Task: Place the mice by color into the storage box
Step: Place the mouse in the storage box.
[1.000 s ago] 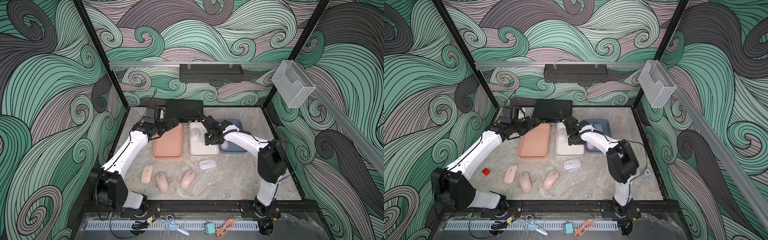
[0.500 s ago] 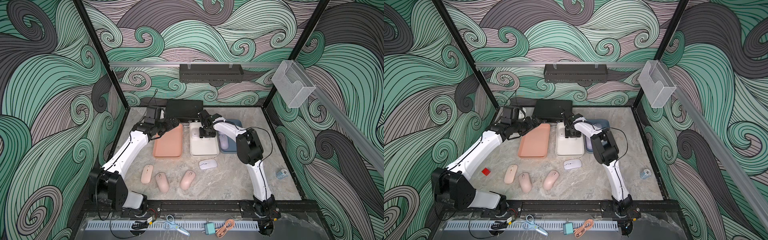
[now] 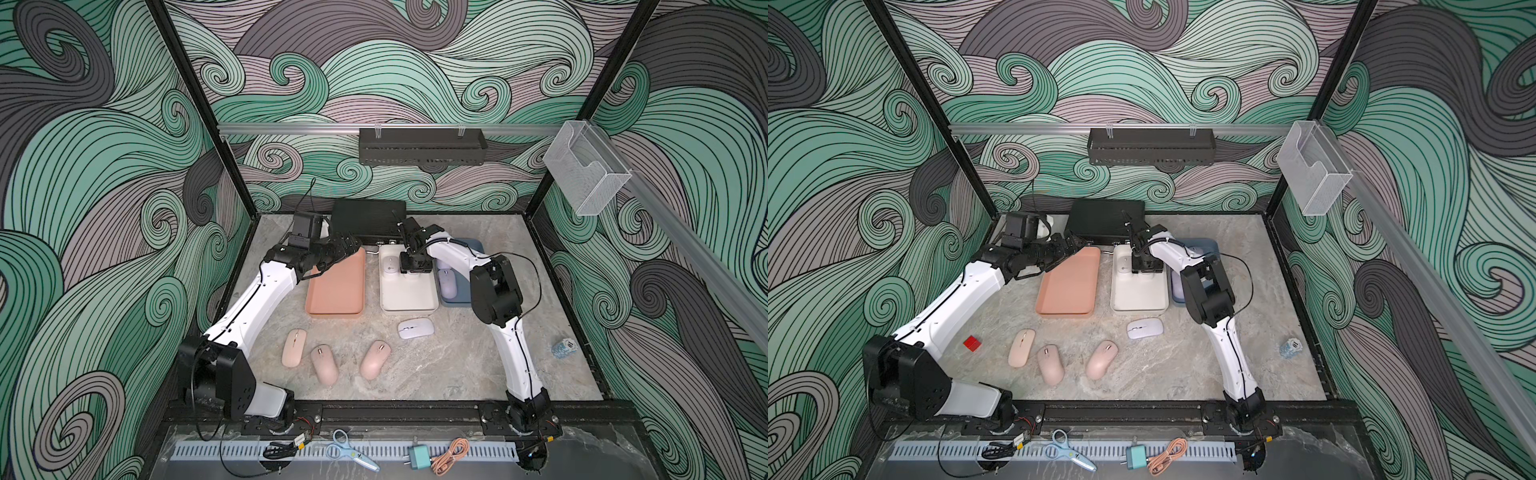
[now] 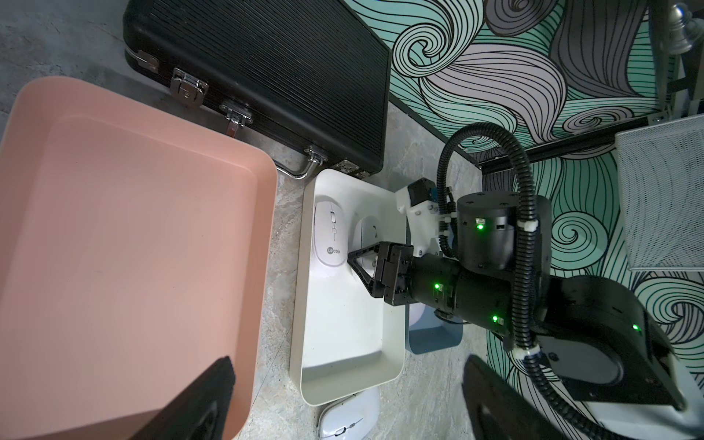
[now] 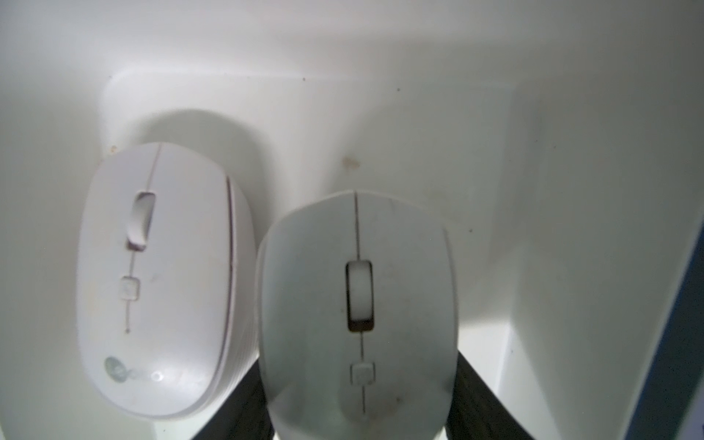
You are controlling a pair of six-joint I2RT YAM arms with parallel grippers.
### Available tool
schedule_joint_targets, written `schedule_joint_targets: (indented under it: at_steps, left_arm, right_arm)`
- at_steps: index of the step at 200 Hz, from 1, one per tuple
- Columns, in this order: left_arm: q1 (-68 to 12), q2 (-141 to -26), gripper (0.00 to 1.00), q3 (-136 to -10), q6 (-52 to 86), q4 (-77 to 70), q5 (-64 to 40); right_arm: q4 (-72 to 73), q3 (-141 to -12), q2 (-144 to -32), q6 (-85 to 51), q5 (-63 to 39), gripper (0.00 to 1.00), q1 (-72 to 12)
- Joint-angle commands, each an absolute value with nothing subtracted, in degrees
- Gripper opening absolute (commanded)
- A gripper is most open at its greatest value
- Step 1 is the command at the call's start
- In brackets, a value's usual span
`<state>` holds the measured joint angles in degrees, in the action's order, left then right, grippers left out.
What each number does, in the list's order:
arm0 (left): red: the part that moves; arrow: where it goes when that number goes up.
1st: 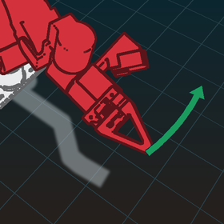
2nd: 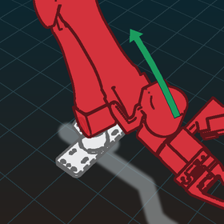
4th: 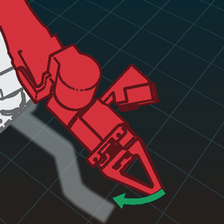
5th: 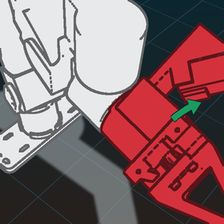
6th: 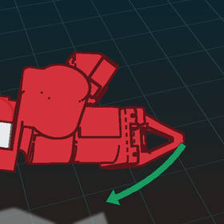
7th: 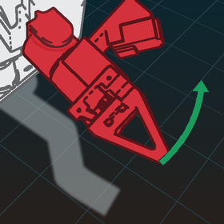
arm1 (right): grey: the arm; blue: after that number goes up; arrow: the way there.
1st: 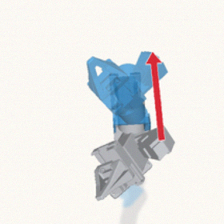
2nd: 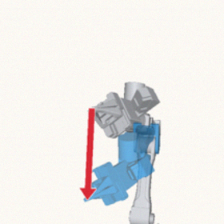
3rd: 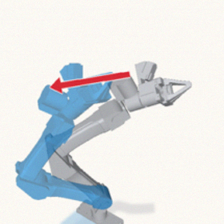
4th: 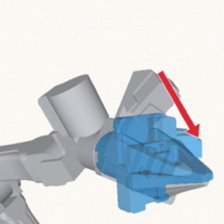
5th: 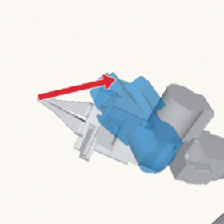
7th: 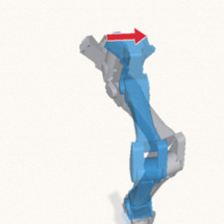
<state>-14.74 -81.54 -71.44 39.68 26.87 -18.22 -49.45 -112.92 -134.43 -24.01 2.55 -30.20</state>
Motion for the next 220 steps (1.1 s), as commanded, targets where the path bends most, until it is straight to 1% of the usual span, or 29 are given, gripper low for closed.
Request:
schedule_joint_targets:
  at_steps: [1, 68, 102, 131, 178, 198, 220]
  left_arm:
    - [-14.5, -82.8, 0.92, -71.5, 39.9, 26.1, -19.3]
    - [-14.4, -83.3, 0.92, -71.4, 40.1, 25.9, -19.6]
    - [-14.4, -83.3, 0.92, -71.5, 40.1, 26.0, -19.9]
    - [-14.4, -82.9, 0.92, -71.5, 40.0, 25.9, -19.9]
    - [-14.4, -82.8, 0.92, -71.4, 40.3, 25.7, -20.7]
    - [-14.3, -82.9, 0.92, -71.5, 40.3, 25.7, -20.7]
    - [-14.4, -83.7, 0.92, -71.7, 40.4, 26.9, -20.2]
  right_arm:
    - [-50.7, -114.8, -135.9, -24.2, 1.0, 0.60, -29.7]
    - [-50.5, -115.7, -134.7, -25.1, -0.9, 0.69, -29.3]
    - [-50.6, -116.5, -133.4, -25.6, -2.6, 0.69, -29.2]
    - [-50.7, -115.1, -130.0, -25.3, -2.2, 0.69, -29.2]
    - [-50.9, -108.2, -121.0, -23.6, 4.2, 0.68, -29.9]
    - [-49.9, -101.2, -113.4, -24.0, 10.7, 0.69, -33.2]
    - [-47.9, -90.6, -104.5, -26.5, 18.5, 0.73, -38.8]
